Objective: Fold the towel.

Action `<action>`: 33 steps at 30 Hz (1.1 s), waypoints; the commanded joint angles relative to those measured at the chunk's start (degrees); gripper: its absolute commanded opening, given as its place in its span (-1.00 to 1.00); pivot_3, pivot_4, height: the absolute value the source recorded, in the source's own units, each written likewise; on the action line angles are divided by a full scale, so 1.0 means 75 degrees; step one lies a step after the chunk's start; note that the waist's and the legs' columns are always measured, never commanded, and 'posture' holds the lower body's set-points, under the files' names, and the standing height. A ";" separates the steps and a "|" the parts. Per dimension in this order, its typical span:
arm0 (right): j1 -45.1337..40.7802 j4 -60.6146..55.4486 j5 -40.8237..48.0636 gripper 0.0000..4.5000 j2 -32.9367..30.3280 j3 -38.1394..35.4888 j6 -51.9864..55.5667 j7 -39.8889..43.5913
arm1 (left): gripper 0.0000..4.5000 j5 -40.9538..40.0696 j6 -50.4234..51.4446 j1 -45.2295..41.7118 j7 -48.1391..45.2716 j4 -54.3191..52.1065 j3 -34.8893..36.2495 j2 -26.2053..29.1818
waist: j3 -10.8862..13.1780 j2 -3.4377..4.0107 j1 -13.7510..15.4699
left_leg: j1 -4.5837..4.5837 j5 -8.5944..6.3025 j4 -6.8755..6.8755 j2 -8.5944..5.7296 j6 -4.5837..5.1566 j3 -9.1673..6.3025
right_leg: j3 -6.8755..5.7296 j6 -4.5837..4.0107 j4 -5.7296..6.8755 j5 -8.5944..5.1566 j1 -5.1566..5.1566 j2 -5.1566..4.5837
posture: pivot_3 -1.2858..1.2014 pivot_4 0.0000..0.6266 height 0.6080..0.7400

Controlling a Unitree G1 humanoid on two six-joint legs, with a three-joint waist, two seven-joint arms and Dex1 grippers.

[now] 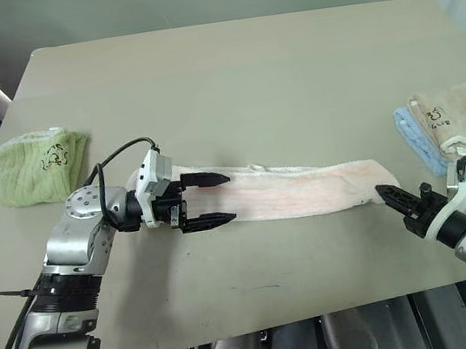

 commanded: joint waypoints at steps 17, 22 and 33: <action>-0.1078 -0.0766 -0.2003 -0.99 -0.2597 -0.0385 0.0702 0.2820 | 1.00 0.0030 -0.0405 -0.0415 0.0078 0.0356 0.0177 -0.0063 | 0.0005 0.0018 -0.0004 | -0.0002 0.0001 0.0003 0.0000 0.0002 0.0010 | 0.0004 -0.0008 0.0001 0.0009 -0.0001 0.0000 | 0.03 -0.52 0.44; -0.1994 -0.1648 -0.2590 -0.99 -0.2870 0.0377 0.0765 0.3320 | 1.00 -0.0020 -0.0381 -0.0337 0.0170 0.0264 0.0230 -0.0037 | 0.0004 0.0027 -0.0013 | -0.0001 0.0000 -0.0003 0.0001 0.0002 0.0009 | -0.0001 -0.0015 0.0001 0.0002 -0.0003 0.0001 | 0.03 -0.52 0.44; -0.3807 -0.2356 -0.3715 -0.99 -0.2967 0.2147 0.1094 0.4050 | 1.00 -0.0009 -0.0536 -0.0217 0.0225 0.0322 0.0268 -0.0046 | 0.0004 0.0030 -0.0009 | -0.0001 0.0003 0.0006 0.0000 0.0013 0.0015 | 0.0001 -0.0007 0.0005 0.0009 -0.0005 0.0000 | 0.03 -0.52 0.44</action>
